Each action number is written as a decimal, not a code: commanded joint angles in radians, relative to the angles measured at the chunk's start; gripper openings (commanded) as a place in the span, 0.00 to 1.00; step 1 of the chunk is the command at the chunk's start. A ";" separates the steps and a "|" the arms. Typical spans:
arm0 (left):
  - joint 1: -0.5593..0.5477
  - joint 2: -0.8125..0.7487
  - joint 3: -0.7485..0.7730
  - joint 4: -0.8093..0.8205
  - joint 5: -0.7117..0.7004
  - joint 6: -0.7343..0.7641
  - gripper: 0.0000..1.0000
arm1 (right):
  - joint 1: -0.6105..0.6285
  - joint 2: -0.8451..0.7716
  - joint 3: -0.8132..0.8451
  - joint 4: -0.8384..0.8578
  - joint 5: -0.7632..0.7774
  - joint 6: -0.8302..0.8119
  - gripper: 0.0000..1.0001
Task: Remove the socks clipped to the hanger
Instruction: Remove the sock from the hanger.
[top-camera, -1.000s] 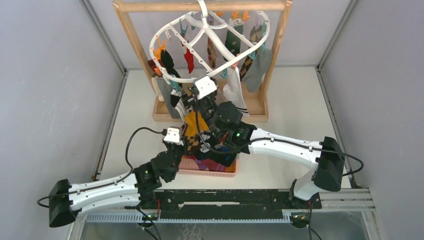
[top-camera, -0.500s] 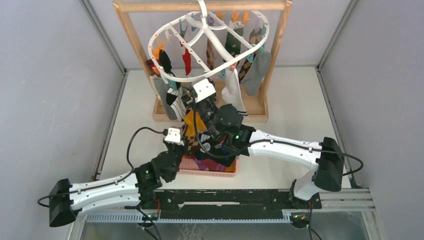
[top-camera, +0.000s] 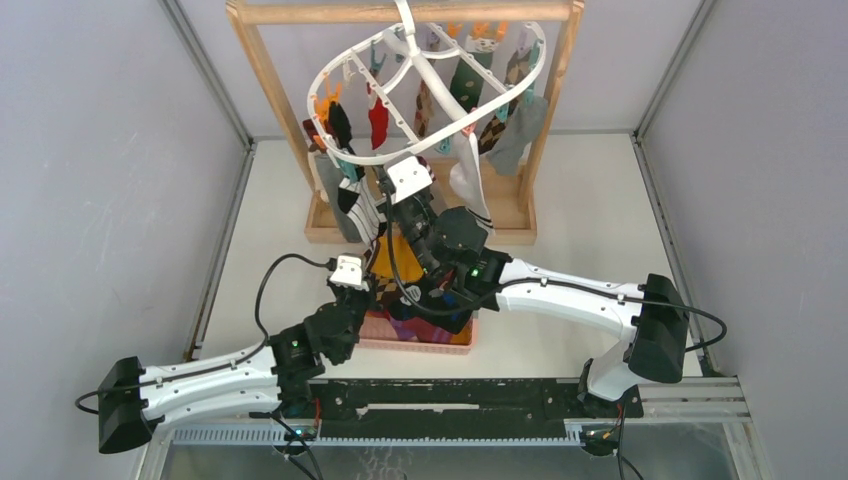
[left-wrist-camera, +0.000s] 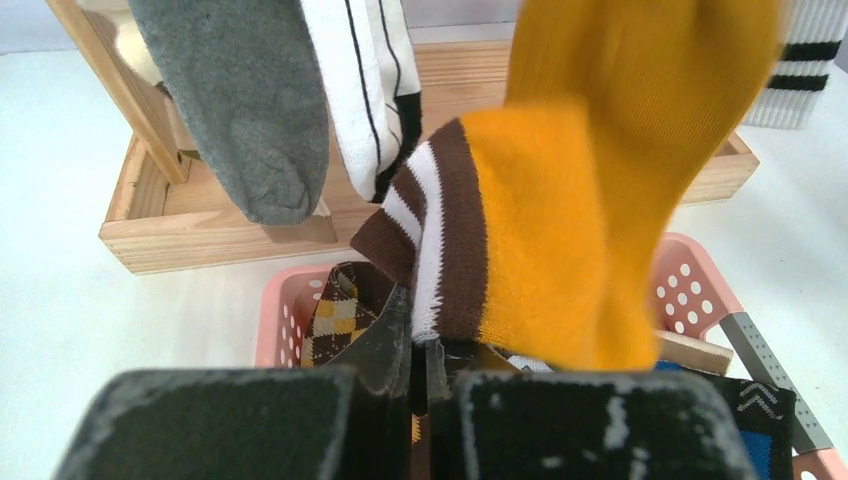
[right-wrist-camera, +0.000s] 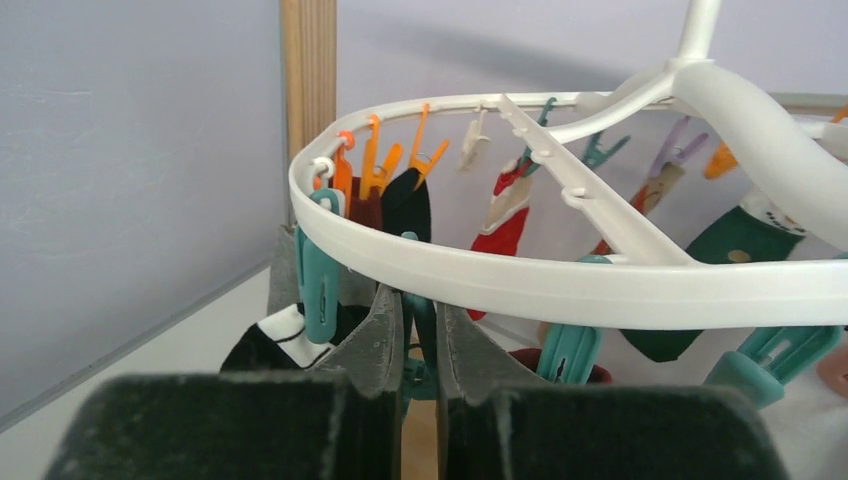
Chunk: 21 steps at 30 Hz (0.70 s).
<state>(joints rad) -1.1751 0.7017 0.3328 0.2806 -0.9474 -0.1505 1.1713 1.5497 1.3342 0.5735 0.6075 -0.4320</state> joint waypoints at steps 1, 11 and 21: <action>0.004 -0.003 0.004 0.015 -0.010 -0.016 0.00 | -0.004 -0.044 0.032 0.005 -0.021 -0.002 0.08; 0.005 -0.038 0.008 -0.005 0.005 -0.021 0.00 | -0.028 -0.075 0.015 -0.048 -0.056 0.063 0.09; 0.005 -0.010 0.010 -0.025 0.004 -0.047 0.00 | -0.088 -0.144 -0.080 -0.100 -0.109 0.181 0.25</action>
<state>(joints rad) -1.1751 0.6743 0.3328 0.2478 -0.9466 -0.1665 1.1202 1.4712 1.2793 0.5087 0.5407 -0.3325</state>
